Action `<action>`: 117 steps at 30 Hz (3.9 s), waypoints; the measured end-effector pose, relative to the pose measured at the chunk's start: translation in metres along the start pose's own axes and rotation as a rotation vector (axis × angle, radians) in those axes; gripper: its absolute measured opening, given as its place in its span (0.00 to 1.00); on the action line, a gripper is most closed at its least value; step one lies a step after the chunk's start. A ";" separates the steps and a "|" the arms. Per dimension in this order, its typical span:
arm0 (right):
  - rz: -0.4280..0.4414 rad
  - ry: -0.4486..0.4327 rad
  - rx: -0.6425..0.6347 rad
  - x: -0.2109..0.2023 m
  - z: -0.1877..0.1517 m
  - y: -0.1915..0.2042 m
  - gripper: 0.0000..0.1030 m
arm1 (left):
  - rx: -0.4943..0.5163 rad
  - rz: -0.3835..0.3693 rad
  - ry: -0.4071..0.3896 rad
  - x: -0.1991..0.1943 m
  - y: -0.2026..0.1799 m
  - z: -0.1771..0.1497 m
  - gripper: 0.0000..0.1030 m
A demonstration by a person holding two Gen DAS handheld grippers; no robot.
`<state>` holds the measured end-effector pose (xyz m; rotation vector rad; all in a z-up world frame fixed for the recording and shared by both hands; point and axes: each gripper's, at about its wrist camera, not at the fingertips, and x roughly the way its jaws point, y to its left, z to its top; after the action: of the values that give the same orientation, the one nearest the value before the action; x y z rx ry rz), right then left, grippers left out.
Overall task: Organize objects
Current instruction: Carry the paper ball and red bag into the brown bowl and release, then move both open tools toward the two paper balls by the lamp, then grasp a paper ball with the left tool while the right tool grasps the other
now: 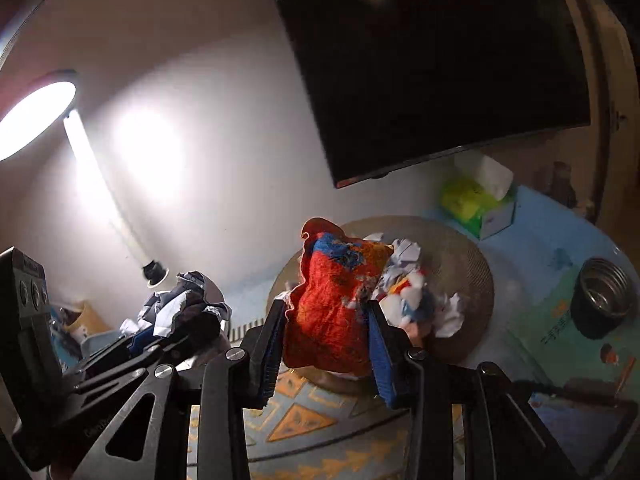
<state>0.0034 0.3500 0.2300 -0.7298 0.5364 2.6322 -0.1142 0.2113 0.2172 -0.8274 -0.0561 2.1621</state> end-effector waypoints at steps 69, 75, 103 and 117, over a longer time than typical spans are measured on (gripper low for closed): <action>0.248 0.301 -0.214 0.039 -0.193 0.123 0.68 | -0.356 0.471 -0.035 -0.159 0.153 -0.192 0.89; 0.252 0.308 -0.205 0.041 -0.192 0.121 0.68 | -0.357 0.466 -0.032 -0.158 0.154 -0.193 0.89; 0.348 0.304 -0.457 0.143 -0.090 0.300 0.52 | -0.408 0.537 0.081 -0.094 0.326 -0.074 0.76; 0.347 0.380 -0.373 0.265 -0.083 0.339 0.42 | -0.389 0.492 0.119 -0.056 0.384 -0.060 0.73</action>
<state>-0.3205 0.0816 0.1073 -1.3815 0.2867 2.9683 -0.3112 -0.1015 0.0855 -1.2998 -0.2398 2.5985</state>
